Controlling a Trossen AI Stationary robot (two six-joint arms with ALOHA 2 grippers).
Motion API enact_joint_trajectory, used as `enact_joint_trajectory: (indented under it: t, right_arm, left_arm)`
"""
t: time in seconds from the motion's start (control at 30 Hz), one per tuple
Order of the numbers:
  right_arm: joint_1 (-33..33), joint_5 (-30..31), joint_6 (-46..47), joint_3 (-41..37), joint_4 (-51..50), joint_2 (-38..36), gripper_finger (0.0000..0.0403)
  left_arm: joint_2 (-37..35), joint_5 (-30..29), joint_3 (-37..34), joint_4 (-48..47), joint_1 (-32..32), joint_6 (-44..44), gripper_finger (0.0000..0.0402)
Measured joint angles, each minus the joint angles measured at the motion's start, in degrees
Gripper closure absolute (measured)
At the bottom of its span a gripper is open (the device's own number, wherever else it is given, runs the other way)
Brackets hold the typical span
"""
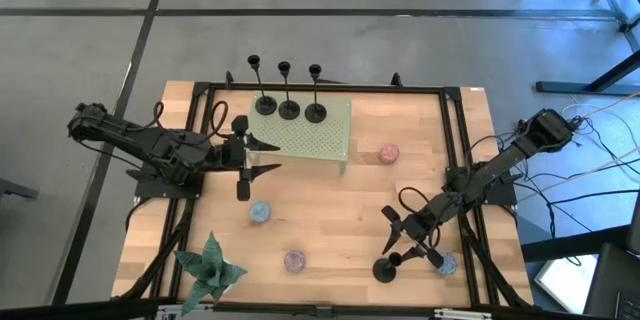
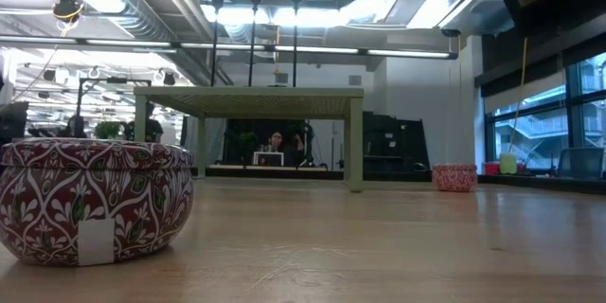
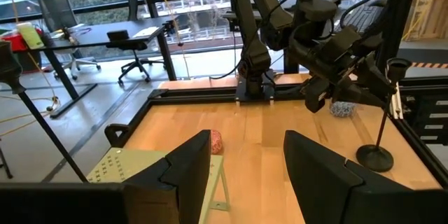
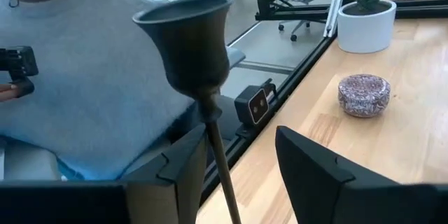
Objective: Pick & Place candle stick holders
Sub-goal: Put the black candle holder on the shelf aligned with the other black candle holders
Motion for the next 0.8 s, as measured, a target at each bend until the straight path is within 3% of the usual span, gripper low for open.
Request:
enact_joint_trajectory:
  t: [0.8]
  right_arm:
    - [0.0,-0.2,-3.3,0.0,0.2,0.0,0.0376]
  left_arm:
    - [0.0,0.0,0.0,0.0,0.0,0.0,0.0224]
